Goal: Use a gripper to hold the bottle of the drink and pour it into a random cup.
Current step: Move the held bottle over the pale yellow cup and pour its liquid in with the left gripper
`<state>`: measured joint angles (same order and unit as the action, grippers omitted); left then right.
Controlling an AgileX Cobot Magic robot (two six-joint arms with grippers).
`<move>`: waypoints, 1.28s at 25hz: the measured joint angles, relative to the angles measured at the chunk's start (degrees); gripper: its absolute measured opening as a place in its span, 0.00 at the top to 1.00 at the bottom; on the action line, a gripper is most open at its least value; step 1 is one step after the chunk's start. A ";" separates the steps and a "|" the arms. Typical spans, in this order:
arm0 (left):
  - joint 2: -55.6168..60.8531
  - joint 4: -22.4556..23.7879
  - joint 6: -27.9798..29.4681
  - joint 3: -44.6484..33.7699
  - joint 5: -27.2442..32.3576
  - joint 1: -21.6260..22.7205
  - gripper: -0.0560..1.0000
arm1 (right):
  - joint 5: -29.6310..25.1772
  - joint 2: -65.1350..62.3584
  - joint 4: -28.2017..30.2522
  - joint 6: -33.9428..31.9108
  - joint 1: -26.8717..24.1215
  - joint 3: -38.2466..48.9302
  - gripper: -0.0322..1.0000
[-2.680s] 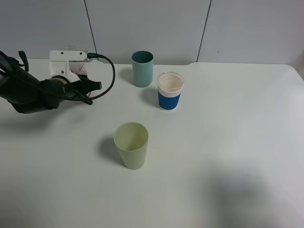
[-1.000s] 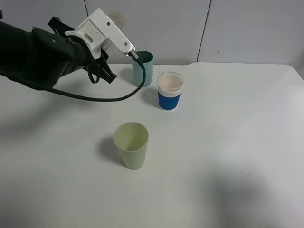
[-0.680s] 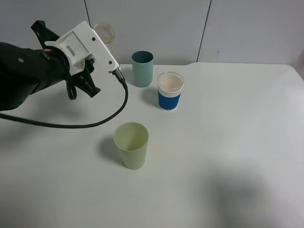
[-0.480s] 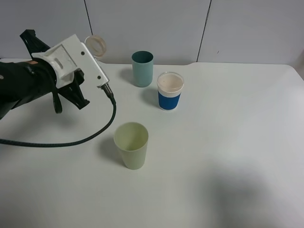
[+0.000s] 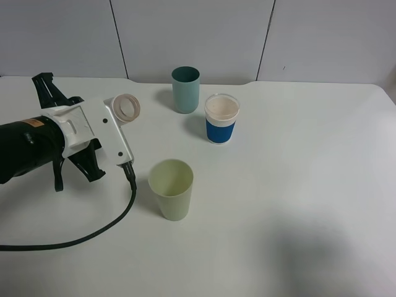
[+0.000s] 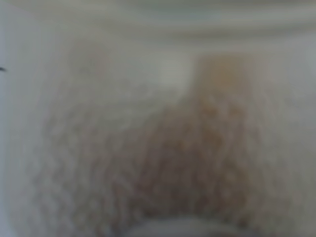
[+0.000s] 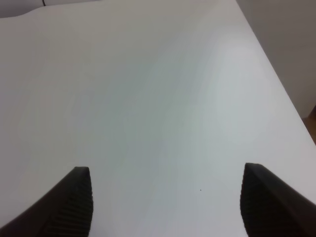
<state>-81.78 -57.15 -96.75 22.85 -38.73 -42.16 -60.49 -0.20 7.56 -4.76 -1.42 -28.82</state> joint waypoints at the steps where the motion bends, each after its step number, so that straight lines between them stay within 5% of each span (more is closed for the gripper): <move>1: 0.00 -0.57 0.00 -0.14 0.08 -0.62 0.60 | 0.00 0.00 0.00 0.00 0.00 0.00 0.36; 12: 0.00 -5.83 -1.26 -0.43 -0.49 -6.70 0.60 | 0.00 0.00 0.00 0.00 0.00 0.00 0.36; 32: -0.78 -25.25 -22.32 0.57 -5.97 -13.00 0.60 | 0.00 0.00 0.00 0.00 0.00 0.00 0.36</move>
<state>-82.56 -82.40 -119.07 23.41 -44.70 -55.16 -60.49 -0.20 7.56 -4.76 -1.42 -28.82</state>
